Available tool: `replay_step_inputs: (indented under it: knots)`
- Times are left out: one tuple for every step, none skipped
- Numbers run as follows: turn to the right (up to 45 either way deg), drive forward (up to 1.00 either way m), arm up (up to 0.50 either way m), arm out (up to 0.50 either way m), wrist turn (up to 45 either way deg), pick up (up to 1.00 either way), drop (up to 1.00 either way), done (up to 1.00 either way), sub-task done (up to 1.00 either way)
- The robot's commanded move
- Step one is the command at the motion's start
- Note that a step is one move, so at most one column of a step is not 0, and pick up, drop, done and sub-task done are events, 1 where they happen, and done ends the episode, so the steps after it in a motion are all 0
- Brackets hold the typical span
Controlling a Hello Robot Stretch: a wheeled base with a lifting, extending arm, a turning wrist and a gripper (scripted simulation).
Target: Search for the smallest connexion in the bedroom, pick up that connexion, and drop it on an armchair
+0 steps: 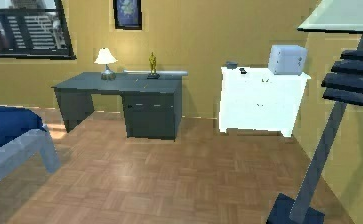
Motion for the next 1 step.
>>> replay_step_inputs:
  knots:
    - [-24.0,0.00,0.00,0.00,0.0,0.00,0.00,0.00,0.00]
